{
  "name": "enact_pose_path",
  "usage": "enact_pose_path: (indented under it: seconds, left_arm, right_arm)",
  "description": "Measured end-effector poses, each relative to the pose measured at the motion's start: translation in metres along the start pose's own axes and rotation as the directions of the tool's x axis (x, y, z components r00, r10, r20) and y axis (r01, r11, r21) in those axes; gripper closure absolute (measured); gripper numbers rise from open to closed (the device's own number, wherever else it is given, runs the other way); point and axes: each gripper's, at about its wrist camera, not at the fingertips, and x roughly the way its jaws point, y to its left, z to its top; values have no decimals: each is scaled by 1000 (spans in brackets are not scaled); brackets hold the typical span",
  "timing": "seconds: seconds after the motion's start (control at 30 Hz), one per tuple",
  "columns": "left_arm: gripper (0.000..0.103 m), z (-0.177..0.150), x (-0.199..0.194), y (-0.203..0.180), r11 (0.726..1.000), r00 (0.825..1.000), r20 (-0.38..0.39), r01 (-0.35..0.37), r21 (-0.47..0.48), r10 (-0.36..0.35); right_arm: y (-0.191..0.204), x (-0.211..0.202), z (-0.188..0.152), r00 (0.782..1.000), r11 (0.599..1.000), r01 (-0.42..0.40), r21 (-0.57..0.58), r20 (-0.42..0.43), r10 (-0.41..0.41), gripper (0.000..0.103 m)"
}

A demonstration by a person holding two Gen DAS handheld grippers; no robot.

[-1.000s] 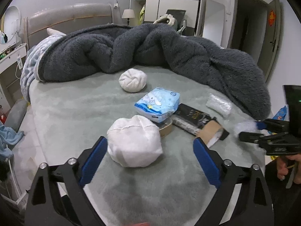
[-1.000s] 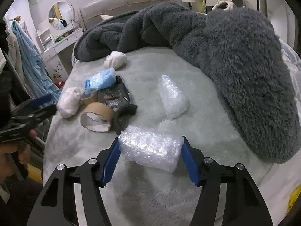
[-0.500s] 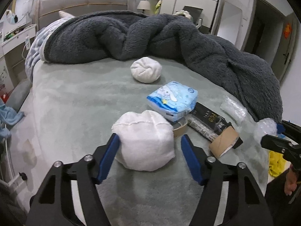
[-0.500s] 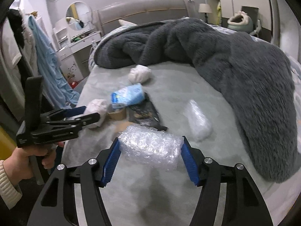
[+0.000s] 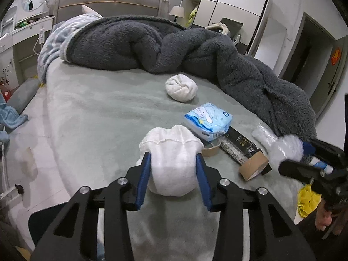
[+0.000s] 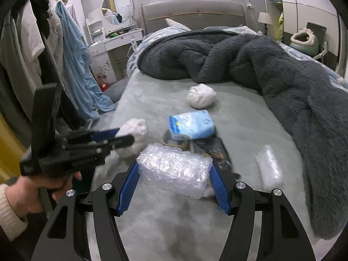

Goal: Collect trash
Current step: 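Carry the tissue ball over the teal bin and open the left gripper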

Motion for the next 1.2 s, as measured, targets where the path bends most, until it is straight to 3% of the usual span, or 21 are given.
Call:
enact_pose_path:
  seconds: [0.33, 0.67, 0.83, 1.03, 1.2]
  left_arm:
    - [59, -21, -29, 29, 993, 995, -2, -100, -57, 100]
    - [59, -34, -61, 88, 969, 980, -15, -198, -148, 198]
    - [58, -50, -62, 118, 947, 960, -94, -278, -162, 265]
    - [58, -78, -61, 170, 903, 931, -225, -342, -259, 289]
    - [58, -102, -56, 190, 894, 906, -316, -367, -258, 280]
  right_arm:
    - [49, 18, 26, 998, 996, -65, -63, -13, 64, 39]
    - [113, 49, 37, 986, 979, -162, -126, -70, 154, 39]
    - [144, 68, 44, 975, 965, -211, -154, -99, 197, 39]
    - [177, 92, 45, 960, 948, -264, -177, -147, 240, 39]
    - [199, 113, 43, 944, 937, -301, -179, -191, 267, 39]
